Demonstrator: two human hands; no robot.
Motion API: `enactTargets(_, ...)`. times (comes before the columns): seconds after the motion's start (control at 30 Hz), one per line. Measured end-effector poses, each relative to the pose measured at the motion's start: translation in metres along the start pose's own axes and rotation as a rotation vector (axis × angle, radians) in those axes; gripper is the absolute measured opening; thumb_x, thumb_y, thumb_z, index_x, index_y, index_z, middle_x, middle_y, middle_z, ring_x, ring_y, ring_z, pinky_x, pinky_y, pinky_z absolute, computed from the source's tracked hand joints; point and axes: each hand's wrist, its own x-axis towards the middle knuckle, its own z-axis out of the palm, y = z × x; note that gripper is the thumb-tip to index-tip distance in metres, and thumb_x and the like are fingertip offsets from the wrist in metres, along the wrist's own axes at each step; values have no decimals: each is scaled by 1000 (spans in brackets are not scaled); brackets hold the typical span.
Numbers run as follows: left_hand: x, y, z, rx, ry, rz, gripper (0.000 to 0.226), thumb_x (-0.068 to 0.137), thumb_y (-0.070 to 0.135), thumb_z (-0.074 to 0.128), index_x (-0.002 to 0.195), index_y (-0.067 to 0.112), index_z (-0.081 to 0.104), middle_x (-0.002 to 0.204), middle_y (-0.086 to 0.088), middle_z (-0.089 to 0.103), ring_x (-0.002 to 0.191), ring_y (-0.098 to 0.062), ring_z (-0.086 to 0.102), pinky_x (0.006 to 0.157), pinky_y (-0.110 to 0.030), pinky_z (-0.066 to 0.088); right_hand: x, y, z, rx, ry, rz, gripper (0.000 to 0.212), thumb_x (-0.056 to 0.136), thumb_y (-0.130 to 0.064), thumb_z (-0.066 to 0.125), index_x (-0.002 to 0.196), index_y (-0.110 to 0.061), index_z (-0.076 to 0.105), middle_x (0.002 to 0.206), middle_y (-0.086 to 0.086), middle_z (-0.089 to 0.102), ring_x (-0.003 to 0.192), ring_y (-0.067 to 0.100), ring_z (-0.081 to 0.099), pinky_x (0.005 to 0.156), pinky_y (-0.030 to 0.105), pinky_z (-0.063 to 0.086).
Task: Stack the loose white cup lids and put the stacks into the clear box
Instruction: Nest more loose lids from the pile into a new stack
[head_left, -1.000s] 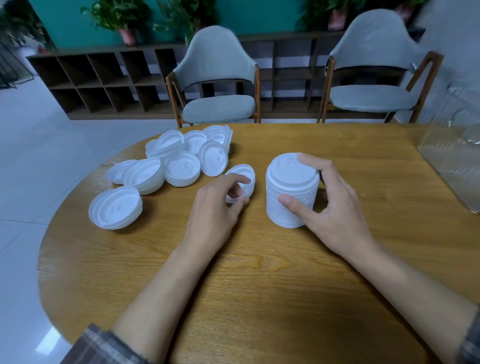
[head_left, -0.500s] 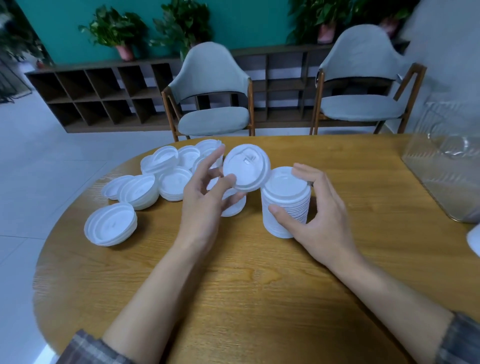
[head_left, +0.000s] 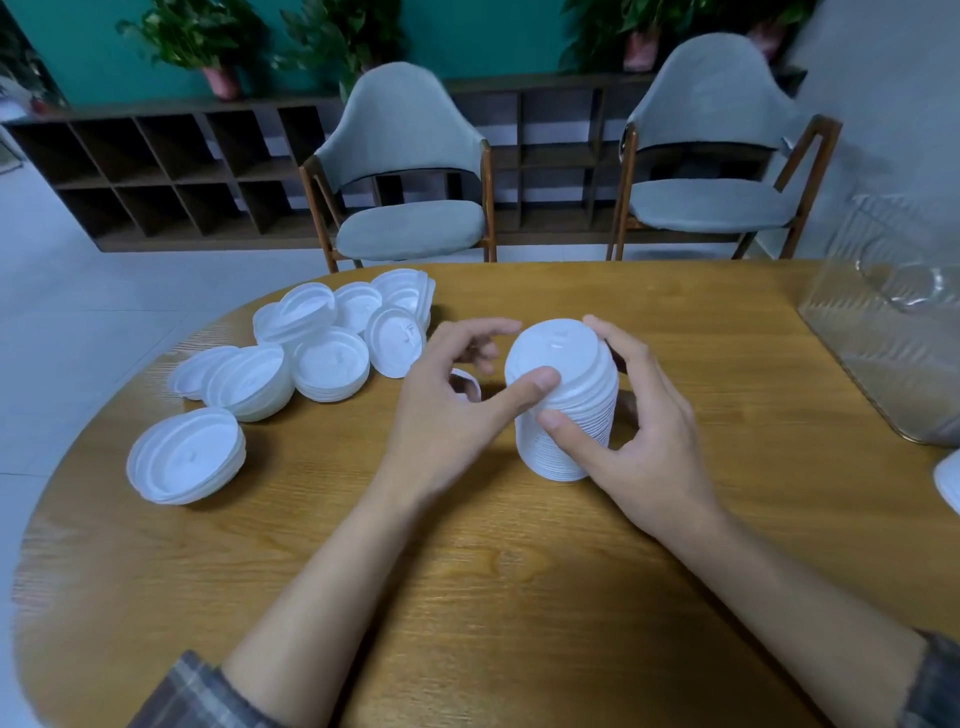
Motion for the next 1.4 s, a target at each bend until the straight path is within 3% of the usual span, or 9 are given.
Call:
enactTargets(0.13,2,1,-3,-134,-180,-12,55,90,17,82,142,22,63,137,9,68,132,-6,59,102,-22,50,-1,-1,1,8,-25,-2,77,82,-59,73,150,-38,43,144,-33,48,137,-1,48,107,28,48)
enactTargets(0.3,-1,4,3,-101,-89,-2,53,81,18,89,131,17,70,125,8,75,121,-5,67,98,-22,53,-1,-2,0,43,-69,27,88,84,-57,78,156,-49,30,149,-26,48,139,3,48,111,40,49)
enactTargets(0.53,-3,3,6,2,-25,22,53,74,29,94,122,21,74,119,12,75,116,-1,67,88,-13,50,0,-4,-2,-10,-113,-7,78,81,-53,77,150,-34,47,140,-24,53,130,-6,51,100,7,38)
enactTargets(0.7,-3,-4,-2,32,-90,23,51,84,42,85,130,24,72,126,15,72,123,-3,64,96,-26,53,1,2,-3,3,-134,9,75,79,-58,80,143,-40,48,139,-24,56,132,5,54,104,28,48)
enactTargets(0.8,-1,-12,-19,88,-61,-9,43,96,54,63,128,27,73,123,15,74,120,-3,65,102,-33,51,1,3,-3,-18,-129,9,74,77,-61,76,142,-42,47,141,-29,53,134,0,51,105,24,46)
enactTargets(0.9,1,-26,-36,408,41,-4,29,92,43,76,118,29,76,102,15,75,102,1,67,94,-30,52,1,2,-4,-31,-114,10,74,77,-62,75,142,-43,46,141,-30,53,133,-3,50,105,19,43)
enactTargets(1.1,0,-34,-41,793,-126,60,34,84,47,84,112,29,77,95,13,72,90,-8,67,82,-36,54,1,-1,-5,-27,-119,25,73,78,-65,76,141,-48,44,139,-36,50,132,-7,48,103,14,40)
enactTargets(1.27,-1,-35,-39,747,-120,116,28,92,15,77,118,25,76,87,12,73,83,-9,67,81,-38,55,2,-3,-4,-18,-119,33,74,76,-58,77,141,-43,46,138,-36,50,130,-10,47,100,7,38)
enactTargets(1.4,-1,-24,-36,396,9,86,40,91,5,76,126,26,72,91,6,71,89,-11,68,84,-23,55,1,-3,-4,-14,-123,38,73,77,-56,78,140,-44,45,138,-35,50,129,-13,46,99,4,36)
